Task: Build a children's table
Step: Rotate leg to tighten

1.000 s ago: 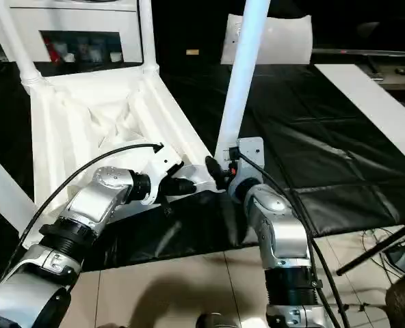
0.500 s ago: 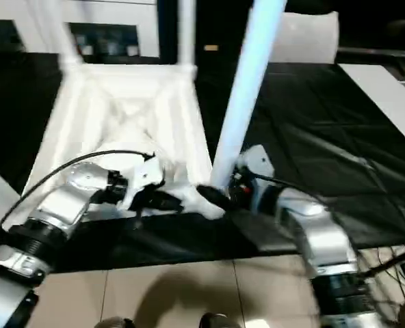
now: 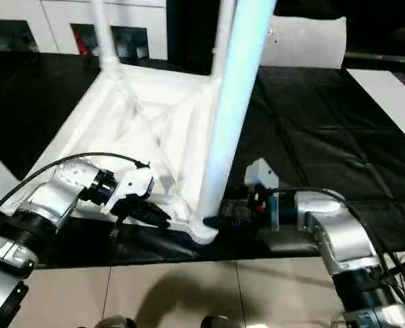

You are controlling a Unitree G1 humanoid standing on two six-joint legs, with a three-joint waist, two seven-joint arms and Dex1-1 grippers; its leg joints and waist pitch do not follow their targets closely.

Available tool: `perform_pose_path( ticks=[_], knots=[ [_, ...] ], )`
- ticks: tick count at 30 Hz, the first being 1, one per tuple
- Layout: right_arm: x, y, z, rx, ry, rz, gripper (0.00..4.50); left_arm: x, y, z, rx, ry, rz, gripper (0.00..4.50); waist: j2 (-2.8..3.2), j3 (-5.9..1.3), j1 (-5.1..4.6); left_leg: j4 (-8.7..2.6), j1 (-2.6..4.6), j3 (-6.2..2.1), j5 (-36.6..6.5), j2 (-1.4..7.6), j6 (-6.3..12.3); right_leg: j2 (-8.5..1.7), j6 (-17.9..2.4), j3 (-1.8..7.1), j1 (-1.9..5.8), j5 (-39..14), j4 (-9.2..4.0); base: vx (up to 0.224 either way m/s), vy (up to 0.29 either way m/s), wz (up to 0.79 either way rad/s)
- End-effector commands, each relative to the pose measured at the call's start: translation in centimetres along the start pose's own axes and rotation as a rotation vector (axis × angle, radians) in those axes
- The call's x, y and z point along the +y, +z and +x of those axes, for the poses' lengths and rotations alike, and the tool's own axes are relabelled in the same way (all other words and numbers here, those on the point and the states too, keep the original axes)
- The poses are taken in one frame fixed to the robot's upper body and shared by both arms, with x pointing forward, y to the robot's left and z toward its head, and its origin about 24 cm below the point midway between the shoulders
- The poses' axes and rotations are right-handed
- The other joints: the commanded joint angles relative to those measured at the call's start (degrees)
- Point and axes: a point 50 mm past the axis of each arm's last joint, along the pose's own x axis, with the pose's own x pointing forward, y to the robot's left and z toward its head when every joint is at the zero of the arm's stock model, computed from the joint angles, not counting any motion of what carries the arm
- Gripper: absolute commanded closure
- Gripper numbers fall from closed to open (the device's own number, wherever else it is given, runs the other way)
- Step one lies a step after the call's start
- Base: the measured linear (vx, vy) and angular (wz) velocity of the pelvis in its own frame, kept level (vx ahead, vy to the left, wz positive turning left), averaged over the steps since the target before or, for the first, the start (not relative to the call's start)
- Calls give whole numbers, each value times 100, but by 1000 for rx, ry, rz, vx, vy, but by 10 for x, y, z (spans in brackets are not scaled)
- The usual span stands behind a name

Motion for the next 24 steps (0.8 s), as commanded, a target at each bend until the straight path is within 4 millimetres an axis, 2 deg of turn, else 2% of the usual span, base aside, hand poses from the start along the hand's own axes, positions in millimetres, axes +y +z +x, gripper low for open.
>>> perform_pose_path(
  ticks=[1, 3, 7, 15, 19, 20, 22, 24],
  knots=[
    [-2, 4, -1, 7, 14, -26, 122, -4, 3, 13, 43, -116, 38, 450, -23, -378, -11, -327, 37, 15, -686, 241, 493, -443, -1415, 276, 348, -987, -285, 0, 0, 0],
    [-2, 4, 1, 8, 34, -25, 127, -3, 4, 14, 45, -120, 41, 450, -24, -369, -4, -329, 36, 12, -750, 238, 453, -443, -1347, 276, 339, -1169, -300, 0, 0, 0],
    [0, 4, 6, 7, 78, -21, 166, -2, 3, 14, 46, -124, 46, 450, -37, -357, 19, -328, 35, 2, -845, 233, 385, -450, -1177, 278, 321, -1581, -344, 0, 0, 0],
    [3, 2, 10, 4, 114, 0, 236, -1, 0, 12, 46, -112, 31, 450, -25, -358, 54, -331, 29, 0, -760, 233, 378, -441, -1184, 278, 315, -1413, -320, 0, 0, 0],
    [5, 2, 11, -19, 96, 50, 246, 1, 0, 11, 35, -76, 1, 450, -31, -350, 55, -333, 28, 2, -826, 227, 354, -442, -1166, 278, 318, -1515, -336, 0, 0, 0],
    [7, 2, 13, -35, 68, 80, 249, 4, 1, 11, 39, -30, -23, 450, -7, -328, 52, -345, 30, -1, -874, 229, 329, -440, -1142, 280, 310, -1627, -349, 0, 0, 0],
    [9, 3, 19, -47, 21, 111, 249, 8, 3, 13, 21, 28, -60, 450, -28, -304, 45, -363, 38, -12, -1012, 224, 265, -444, -1029, 279, 297, -1949, -390, 0, 0, 0],
    [11, 2, 26, -59, -34, 126, 249, 11, 8, 17, -23, 81, -95, 450, -21, -280, 15, -382, 73, -29, -1246, 227, 144, -454, -897, 280, 265, -2439, -442, 0, 0, 0]
  ],
)
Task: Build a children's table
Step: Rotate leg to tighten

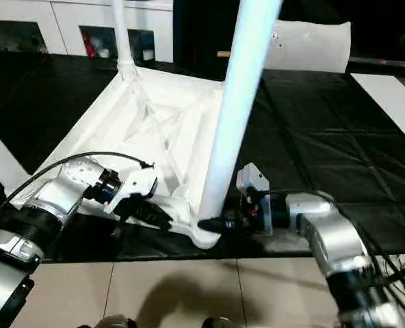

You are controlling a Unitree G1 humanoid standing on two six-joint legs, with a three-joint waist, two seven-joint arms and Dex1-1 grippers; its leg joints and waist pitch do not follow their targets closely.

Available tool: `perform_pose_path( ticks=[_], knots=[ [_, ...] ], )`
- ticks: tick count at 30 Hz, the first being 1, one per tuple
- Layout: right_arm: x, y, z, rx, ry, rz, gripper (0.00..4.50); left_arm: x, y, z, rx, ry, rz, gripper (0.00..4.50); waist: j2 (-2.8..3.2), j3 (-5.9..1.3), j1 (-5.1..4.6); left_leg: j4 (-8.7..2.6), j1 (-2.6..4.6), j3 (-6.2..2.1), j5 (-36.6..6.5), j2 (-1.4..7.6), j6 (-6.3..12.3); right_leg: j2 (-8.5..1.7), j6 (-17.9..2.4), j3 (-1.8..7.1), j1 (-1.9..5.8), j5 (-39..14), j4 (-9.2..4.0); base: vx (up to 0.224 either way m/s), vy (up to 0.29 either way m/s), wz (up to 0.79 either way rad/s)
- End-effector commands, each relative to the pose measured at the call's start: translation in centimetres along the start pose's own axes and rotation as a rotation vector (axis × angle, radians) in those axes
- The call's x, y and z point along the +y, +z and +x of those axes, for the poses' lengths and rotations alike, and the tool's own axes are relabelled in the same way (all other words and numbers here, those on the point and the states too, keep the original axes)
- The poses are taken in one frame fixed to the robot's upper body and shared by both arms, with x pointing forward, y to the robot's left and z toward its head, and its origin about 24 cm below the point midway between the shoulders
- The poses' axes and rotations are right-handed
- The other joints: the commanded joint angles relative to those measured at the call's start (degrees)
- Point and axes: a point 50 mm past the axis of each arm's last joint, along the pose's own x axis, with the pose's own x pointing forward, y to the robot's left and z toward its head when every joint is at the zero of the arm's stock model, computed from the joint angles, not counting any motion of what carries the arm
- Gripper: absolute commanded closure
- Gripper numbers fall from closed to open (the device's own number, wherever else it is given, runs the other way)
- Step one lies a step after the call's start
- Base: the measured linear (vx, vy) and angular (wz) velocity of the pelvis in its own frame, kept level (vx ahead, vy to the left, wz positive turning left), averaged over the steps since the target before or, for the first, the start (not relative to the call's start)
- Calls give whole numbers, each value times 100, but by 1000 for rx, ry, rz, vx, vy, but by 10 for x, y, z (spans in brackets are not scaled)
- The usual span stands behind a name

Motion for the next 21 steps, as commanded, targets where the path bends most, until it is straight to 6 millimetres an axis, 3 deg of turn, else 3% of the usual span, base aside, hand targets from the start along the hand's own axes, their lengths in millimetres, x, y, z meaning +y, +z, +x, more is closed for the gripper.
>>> perform_pose_path(
  ticks=[1, 3, 4, 5, 7, 9, 11, 13, 15, 17, 19, 21],
  knots=[
    [6, 2, 11, -36, 11, 35, 249, 2, 8, 15, -22, 29, -10, 450, -14, -272, -76, -432, 45, -41, -1381, 197, 153, -452, -816, 266, 234, -2804, -543, 0, 0, 0],
    [5, 0, 28, -54, -138, 89, 249, 6, 16, 25, -86, 118, -69, 450, 1, -260, -114, -439, 53, -50, -1453, 199, 105, -451, -722, 273, 205, -2987, -578, 0, 0, 0],
    [4, 0, 35, -71, -202, 116, 249, 8, 20, 29, -108, 163, -91, 450, -11, -233, -192, -457, 21, -63, -1573, 189, 34, -436, -665, 256, 189, -3169, -579, 0, 0, 0],
    [2, 1, 45, -97, -290, 155, 249, 11, 24, 34, -130, 215, -116, 450, -30, -221, -258, -457, 12, -105, -1756, 151, -56, -449, -464, 195, 191, -3696, -640, 0, 0, 0],
    [2, 2, 55, -114, -360, 203, 249, 14, 29, 41, -159, 273, -152, 450, -17, -216, -361, -457, -10, -146, -1844, 126, -74, -468, -247, 148, 215, -4053, -719, 0, 0, 0],
    [1, 4, 69, -128, -445, 257, 249, 18, 36, 49, -194, 341, -202, 450, 28, -240, -444, -477, 4, -165, -1859, 142, -75, -469, -313, 131, 210, -3812, -732, 0, 0, 0],
    [0, 9, 81, -136, -507, 282, 249, 22, 43, 54, -219, 402, -243, 450, 35, -225, -549, -491, -12, -164, -1949, 138, -17, -437, -421, 146, 186, -3510, -728, 0, 0, 0],
    [-1, 11, 84, -138, -524, 290, 249, 23, 45, 56, -225, 417, -254, 450, 35, -238, -570, -480, 20, -154, -1961, 129, 63, -442, -477, 168, 178, -3392, -731, 0, 0, 0],
    [-1, 19, 95, -157, -545, 291, 249, 26, 50, 59, -238, 473, -273, 450, 49, -236, -578, -493, 1, -137, -1883, 139, 123, -428, -564, 192, 187, -3102, -710, 0, 0, 0],
    [0, 29, 104, -190, -562, 269, 195, 28, 56, 61, -248, 513, -280, 450, 46, -253, -596, -498, -18, -132, -1817, 152, 114, -430, -669, 215, 198, -2860, -656, 0, 0, 0],
    [0, 31, 105, -200, -560, 260, 176, 28, 56, 60, -249, 518, -276, 450, 30, -257, -591, -502, -37, -129, -1708, 148, 137, -435, -684, 215, 222, -2774, -647, 0, 0, 0],
    [0, 32, 102, -216, -564, 252, 151, 28, 54, 58, -239, 519, -256, 450, 33, -283, -552, -483, -17, -76, -1375, 154, 237, -425, -839, 261, 234, -2188, -599, 0, 0, 0]
  ],
)
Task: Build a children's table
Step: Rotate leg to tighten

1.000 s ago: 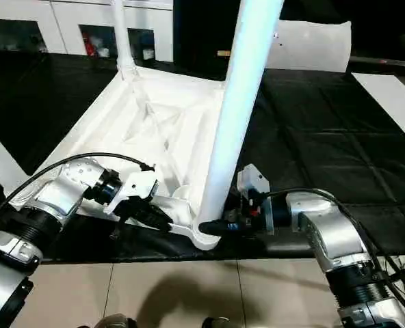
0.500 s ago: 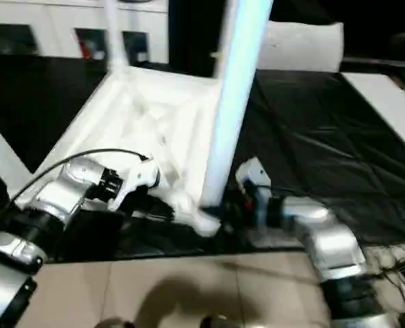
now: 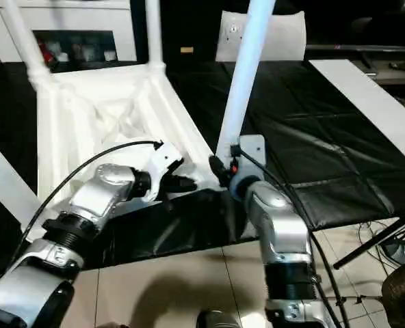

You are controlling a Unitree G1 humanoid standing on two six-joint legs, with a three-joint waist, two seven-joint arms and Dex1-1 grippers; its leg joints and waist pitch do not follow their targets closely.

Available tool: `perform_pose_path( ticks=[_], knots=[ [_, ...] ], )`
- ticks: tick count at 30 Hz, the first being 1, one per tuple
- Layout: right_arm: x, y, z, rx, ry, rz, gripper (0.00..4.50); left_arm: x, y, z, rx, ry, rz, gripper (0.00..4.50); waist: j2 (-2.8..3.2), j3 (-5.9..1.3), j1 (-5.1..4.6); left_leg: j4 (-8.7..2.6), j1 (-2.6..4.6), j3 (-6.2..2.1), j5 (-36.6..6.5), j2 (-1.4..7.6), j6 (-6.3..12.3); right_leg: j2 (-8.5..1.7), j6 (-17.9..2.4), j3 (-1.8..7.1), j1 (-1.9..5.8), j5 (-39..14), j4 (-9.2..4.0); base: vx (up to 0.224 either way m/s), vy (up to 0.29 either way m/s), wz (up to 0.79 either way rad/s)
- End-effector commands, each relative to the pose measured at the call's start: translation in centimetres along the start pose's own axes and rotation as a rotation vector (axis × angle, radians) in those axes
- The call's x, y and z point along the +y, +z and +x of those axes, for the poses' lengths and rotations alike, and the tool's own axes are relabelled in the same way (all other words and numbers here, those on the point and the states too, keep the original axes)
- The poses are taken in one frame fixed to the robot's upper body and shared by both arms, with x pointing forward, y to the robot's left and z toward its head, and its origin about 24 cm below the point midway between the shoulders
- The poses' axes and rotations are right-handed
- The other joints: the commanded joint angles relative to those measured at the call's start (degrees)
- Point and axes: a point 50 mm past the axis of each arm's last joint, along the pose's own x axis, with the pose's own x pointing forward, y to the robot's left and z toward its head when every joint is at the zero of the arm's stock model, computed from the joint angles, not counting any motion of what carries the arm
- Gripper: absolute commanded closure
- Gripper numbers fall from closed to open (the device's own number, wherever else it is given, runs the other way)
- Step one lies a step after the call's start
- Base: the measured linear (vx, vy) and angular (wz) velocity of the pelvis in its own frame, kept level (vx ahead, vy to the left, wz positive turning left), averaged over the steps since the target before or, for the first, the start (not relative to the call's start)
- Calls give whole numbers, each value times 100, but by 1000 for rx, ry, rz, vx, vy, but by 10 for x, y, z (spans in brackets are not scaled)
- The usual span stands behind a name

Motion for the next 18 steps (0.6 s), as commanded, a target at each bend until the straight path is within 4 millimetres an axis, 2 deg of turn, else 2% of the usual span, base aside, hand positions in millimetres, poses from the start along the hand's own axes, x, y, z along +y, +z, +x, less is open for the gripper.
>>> perform_pose_path(
  ticks=[1, 3, 4, 5, 7, 8, 9, 10, 12, 14, 16, 17, 18],
  knots=[
    [57, -8, 7, 24, 297, 30, 142, -14, 23, 12, -97, -41, 62, 450, 9, -304, 43, -437, -12, -53, -1285, 180, 259, -410, -889, 283, 238, -2041, -440, 0, 0, 0],
    [49, -8, 3, 4, 300, 7, 126, -12, 18, 7, -87, -61, 82, 450, -16, -327, 66, -417, -11, -30, -1041, 183, 356, -416, -978, 289, 258, -1716, -409, 25, -13, 2],
    [46, -7, 1, -3, 301, -3, 115, -11, 16, 5, -82, -69, 89, 450, -6, -331, 75, -412, -17, -26, -976, 183, 393, -412, -1016, 292, 267, -1614, -390, 0, 0, 0],
    [44, -7, 0, -8, 302, -10, 104, -11, 15, 3, -79, -74, 94, 450, -12, -343, 90, -399, -46, -13, -763, 169, 471, -412, -1074, 290, 295, -1382, -360, 0, 0, 0],
    [35, -6, -6, -20, 319, -35, 88, -9, 10, -3, -75, -107, 127, 450, -9, -337, 105, -395, -68, -13, -641, 158, 522, -409, -1080, 291, 315, -1293, -348, 0, 0, 0],
    [24, -5, -13, -26, 350, -72, 79, -6, 4, -10, -60, -150, 161, 450, -10, -347, 117, -391, -71, -19, -573, 159, 550, -406, -1077, 290, 337, -1235, -333, 0, 0, 0],
    [24, -5, -13, -26, 350, -72, 69, -6, 4, -10, -60, -150, 161, 450, -6, -353, 112, -377, -78, -4, -517, 169, 605, -403, -1114, 305, 345, -1048, -308, 0, 0, 0],
    [14, -5, -20, -21, 387, -114, 58, -4, -1, -16, -46, -188, 184, 450, -6, -343, 115, -383, -77, -3, -514, 175, 631, -403, -1136, 301, 332, -1021, -316, 0, 0, 0],
    [1, -4, -28, -7, 436, -174, 42, -2, -5, -24, -27, -252, 233, 450, -8, -340, 120, -381, -53, 0, -579, 183, 628, -380, -1181, 286, 330, -1033, -312, 0, 0, 0],
    [-8, -2, -33, 8, 477, -210, 23, 0, -9, -30, -1, -300, 267, 450, 16, -331, 136, -381, -28, 5, -694, 199, 634, -384, -1223, 288, 306, -1128, -321, 0, 0, 0],
    [-12, -1, -36, 16, 496, -223, 5, 1, -11, -33, 13, -321, 282, 450, 11, -325, 162, -386, -12, 11, -754, 217, 587, -392, -1261, 294, 292, -1182, -314, 0, 0, 0],
    [-23, 2, -41, 45, 562, -269, 5, 3, -13, -39, 43, -382, 301, 450, 23, -332, 190, -380, 24, 16, -788, 219, 565, -390, -1289, 295, 272, -1156, -307, 0, 0, 0],
    [-25, 2, -42, 51, 574, -277, 5, 4, -13, -40, 48, -393, 304, 450, 14, -334, 192, -384, 37, 22, -796, 229, 565, -381, -1312, 299, 274, -1107, -297, 0, 0, 0]
  ],
)
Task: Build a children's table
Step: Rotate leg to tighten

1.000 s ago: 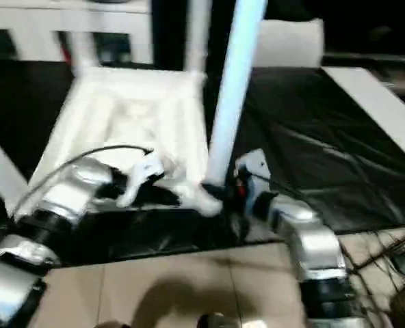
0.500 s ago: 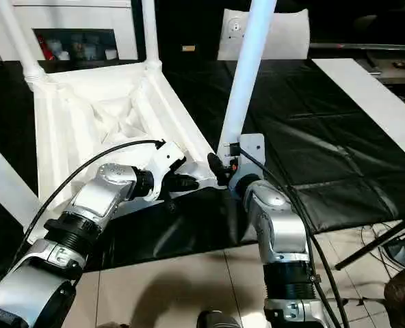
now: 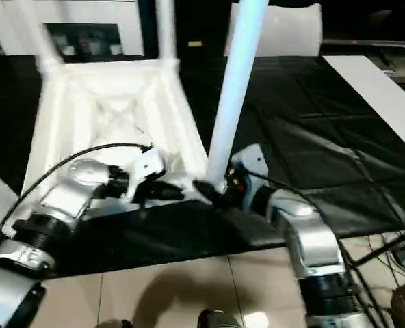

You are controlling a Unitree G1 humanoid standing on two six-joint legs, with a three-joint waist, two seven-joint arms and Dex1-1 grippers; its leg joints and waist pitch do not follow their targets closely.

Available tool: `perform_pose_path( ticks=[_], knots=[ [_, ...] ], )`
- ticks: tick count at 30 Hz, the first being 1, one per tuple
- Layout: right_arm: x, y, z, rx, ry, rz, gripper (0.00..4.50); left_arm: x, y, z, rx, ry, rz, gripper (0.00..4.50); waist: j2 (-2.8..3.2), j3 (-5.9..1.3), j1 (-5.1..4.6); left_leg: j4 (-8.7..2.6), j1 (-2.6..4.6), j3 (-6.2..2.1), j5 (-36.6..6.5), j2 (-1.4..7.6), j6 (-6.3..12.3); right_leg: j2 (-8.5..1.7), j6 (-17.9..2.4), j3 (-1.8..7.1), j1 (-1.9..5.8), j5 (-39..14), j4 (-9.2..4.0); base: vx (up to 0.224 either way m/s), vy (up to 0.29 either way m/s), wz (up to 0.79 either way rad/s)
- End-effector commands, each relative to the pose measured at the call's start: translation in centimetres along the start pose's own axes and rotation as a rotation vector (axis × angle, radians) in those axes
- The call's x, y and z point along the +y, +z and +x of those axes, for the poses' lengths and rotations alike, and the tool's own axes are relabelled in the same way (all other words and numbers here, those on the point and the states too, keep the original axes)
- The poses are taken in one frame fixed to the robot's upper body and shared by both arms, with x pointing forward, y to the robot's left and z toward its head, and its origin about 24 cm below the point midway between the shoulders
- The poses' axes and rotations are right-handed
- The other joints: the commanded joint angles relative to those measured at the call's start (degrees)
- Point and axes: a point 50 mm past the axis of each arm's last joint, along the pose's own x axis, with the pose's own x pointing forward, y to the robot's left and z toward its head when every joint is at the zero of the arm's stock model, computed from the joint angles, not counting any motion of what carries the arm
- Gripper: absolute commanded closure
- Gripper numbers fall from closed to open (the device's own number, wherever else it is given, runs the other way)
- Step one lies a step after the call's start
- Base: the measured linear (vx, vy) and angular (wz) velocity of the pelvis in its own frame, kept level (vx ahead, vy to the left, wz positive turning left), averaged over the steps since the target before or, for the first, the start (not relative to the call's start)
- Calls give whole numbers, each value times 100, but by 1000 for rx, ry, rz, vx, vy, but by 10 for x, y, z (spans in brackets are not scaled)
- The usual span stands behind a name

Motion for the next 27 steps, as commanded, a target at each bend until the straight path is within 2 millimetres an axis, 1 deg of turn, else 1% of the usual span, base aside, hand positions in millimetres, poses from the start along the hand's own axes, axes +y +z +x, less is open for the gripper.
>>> perform_pose_path(
  ticks=[1, 2, 3, 4, 5, 6, 7, 8, 9, 10, 11, 12, 13, 14, 15, 16, 17, 18, 19, 21, 22, 24, 25, 27],
  knots=[
    [-4, 1, -8, 4, 37, -18, 5, -6, 2, 5, 15, -107, 37, 450, 3, -338, 1, -314, 39, 15, -725, 208, 553, -417, -1303, 311, 347, -1017, -315, 0, 0, 0],
    [-8, 2, -15, 35, 91, -52, 5, -6, 0, 0, 39, -163, 51, 450, 7, -352, 43, -313, 36, 11, -634, 208, 550, -423, -1337, 307, 358, -899, -288, 0, 0, 0],
    [-8, 2, -15, 37, 95, -55, 5, -7, 0, 0, 41, -167, 52, 450, -3, -359, 41, -308, 39, 15, -641, 200, 576, -415, -1367, 300, 360, -867, -284, 0, 0, 0],
    [-9, 2, -17, 49, 123, -68, 5, -7, -1, -2, 53, -193, 61, 450, -10, -353, 70, -303, 41, 19, -632, 207, 593, -436, -1391, 306, 358, -842, -282, 0, 0, 0],
    [-10, 2, -18, 60, 145, -78, 5, -8, -2, -3, 67, -218, 70, 450, -18, -361, 80, -299, 28, 19, -597, 199, 598, -438, -1399, 307, 376, -812, -272, 0, 0, 0],
    [-10, 2, -18, 60, 145, -78, 5, -8, -2, -3, 67, -218, 70, 450, -22, -360, 82, -298, 25, 19, -567, 200, 599, -440, -1402, 310, 379, -789, -266, 0, 0, 0],
    [-10, 3, -20, 72, 184, -93, 5, -10, -4, -5, 82, -252, 78, 450, -16, -371, 90, -292, 15, 12, -561, 195, 605, -451, -1417, 302, 392, -784, -263, 0, 0, 0],
    [-11, 5, -21, 76, 235, -99, 5, -11, -5, -7, 99, -292, 93, 450, -42, -379, 93, -284, 19, 14, -554, 189, 636, -446, -1427, 298, 392, -801, -257, 0, 0, 0],
    [-11, 6, -21, 77, 276, -97, 5, -13, -6, -8, 112, -322, 101, 450, -40, -373, 85, -288, 15, 17, -551, 193, 637, -446, -1426, 301, 390, -825, -261, 0, 0, 0],
    [-11, 6, -21, 77, 276, -97, 5, -13, -6, -8, 112, -322, 101, 450, -37, -374, 92, -281, 17, 19, -565, 185, 652, -445, -1435, 296, 389, -858, -267, 0, 0, 0],
    [-11, 7, -21, 76, 302, -95, 20, -13, -7, -8, 119, -340, 106, 450, -31, -374, 121, -280, 19, 23, -513, 202, 649, -440, -1443, 297, 391, -819, -253, 0, 0, 0],
    [-10, 7, -21, 77, 336, -89, 31, -14, -8, -9, 128, -357, 114, 450, -42, -388, 140, -276, 26, 26, -485, 210, 659, -437, -1450, 292, 397, -779, -244, 0, 0, 0],
    [-9, 7, -21, 87, 370, -89, 31, -14, -8, -9, 138, -373, 120, 450, -48, -396, 163, -271, 26, 28, -415, 226, 692, -436, -1504, 283, 397, -676, -211, 0, 0, 0],
    [-9, 7, -21, 95, 395, -91, 38, -15, -8, -9, 145, -386, 124, 450, -40, -398, 183, -263, 29, 37, -375, 233, 708, -431, -1515, 279, 387, -616, -206, 0, 0, 0],
    [-8, 6, -21, 103, 419, -89, 41, -15, -8, -10, 149, -395, 129, 450, -48, -395, 197, -261, 26, 40, -370, 237, 709, -437, -1518, 282, 383, -601, -202, 0, 0, 0],
    [-7, 5, -20, 106, 434, -86, 68, -15, -8, -9, 150, -402, 133, 450, -57, -402, 234, -258, 32, 43, -381, 239, 709, -444, -1522, 281, 385, -632, -195, 0, 0, 0],
    [-6, 5, -20, 107, 447, -82, 75, -15, -7, -9, 150, -408, 137, 450, -54, -401, 257, -261, 34, 44, -368, 244, 695, -446, -1516, 280, 380, -664, -196, 0, 0, 0],
    [-6, 5, -19, 108, 460, -78, 75, -15, -7, -9, 150, -411, 140, 450, -66, -407, 278, -258, 34, 45, -366, 243, 669, -445, -1499, 279, 383, -679, -194, 0, 0, 0],
    [-5, 4, -19, 108, 468, -76, 78, -15, -6, -9, 149, -414, 141, 450, -65, -408, 287, -259, 32, 42, -360, 243, 660, -449, -1493, 279, 385, -677, -188, 0, 0, 0],
    [-4, 4, -18, 112, 499, -72, 100, -15, -6, -8, 148, -422, 147, 450, -62, -408, 302, -256, 30, 46, -396, 233, 636, -451, -1466, 280, 379, -756, -202, 0, 0, 0],
    [-4, 4, -18, 112, 499, -72, 100, -15, -6, -8, 148, -422, 147, 450, -65, -408, 308, -256, 29, 45, -441, 233, 602, -451, -1446, 278, 380, -842, -213, 0, 0, 0],
    [-2, 3, -17, 119, 526, -69, 127, -15, -6, -7, 149, -423, 153, 450, -71, -413, 329, -252, 24, 43, -476, 228, 562, -447, -1398, 279, 382, -911, -217, 0, 0, 0],
    [-2, 3, -17, 119, 532, -69, 127, -15, -6, -7, 150, -424, 154, 450, -72, -415, 340, -251, 17, 40, -478, 227, 544, -453, -1371, 282, 389, -937, -215, 0, 0, 0],
    [-2, 3, -16, 118, 539, -66, 157, -15, -6, -7, 151, -425, 155, 450, -75, -415, 354, -252, 24, 40, -490, 226, 513, -448, -1343, 280, 381, -996, -217, 0, 0, 0]
  ],
)
